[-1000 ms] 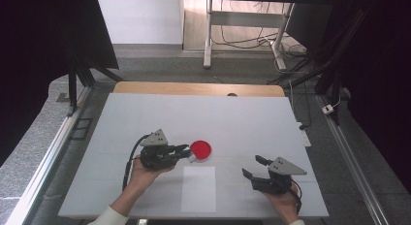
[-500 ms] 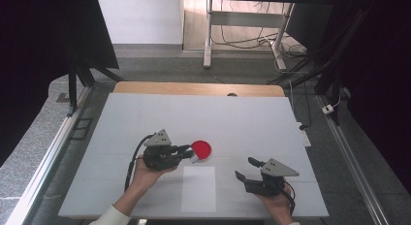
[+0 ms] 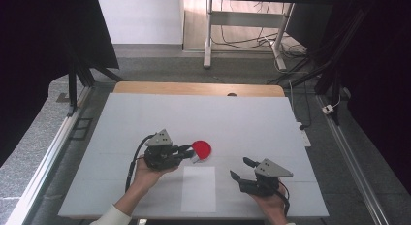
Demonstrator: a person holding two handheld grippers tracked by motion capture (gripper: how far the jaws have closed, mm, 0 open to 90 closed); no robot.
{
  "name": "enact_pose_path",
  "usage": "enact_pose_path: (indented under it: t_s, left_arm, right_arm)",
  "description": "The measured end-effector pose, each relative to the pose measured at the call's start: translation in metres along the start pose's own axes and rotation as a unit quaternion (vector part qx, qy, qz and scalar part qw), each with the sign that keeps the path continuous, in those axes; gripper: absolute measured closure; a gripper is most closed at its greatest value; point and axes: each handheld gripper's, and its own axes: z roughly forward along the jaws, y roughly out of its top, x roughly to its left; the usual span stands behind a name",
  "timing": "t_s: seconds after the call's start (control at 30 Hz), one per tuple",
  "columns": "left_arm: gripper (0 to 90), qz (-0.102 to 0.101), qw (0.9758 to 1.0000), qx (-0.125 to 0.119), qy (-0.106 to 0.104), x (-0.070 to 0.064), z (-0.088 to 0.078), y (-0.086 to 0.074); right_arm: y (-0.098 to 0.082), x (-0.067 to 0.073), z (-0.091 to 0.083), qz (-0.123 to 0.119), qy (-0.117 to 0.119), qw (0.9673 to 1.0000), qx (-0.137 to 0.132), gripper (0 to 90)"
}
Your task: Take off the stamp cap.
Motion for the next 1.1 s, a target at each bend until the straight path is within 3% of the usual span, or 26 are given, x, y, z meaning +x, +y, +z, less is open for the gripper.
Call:
enact_pose_path:
  t_s: [1.1]
  left_arm:
    - [75.1, 0.001, 1.0000, 0.007, -0.002, -0.002, 0.009, -0.001]
  right_arm:
    - [0.013, 0.038, 0.037, -0.041, 0.016, 0.9990, 0.002, 31.0]
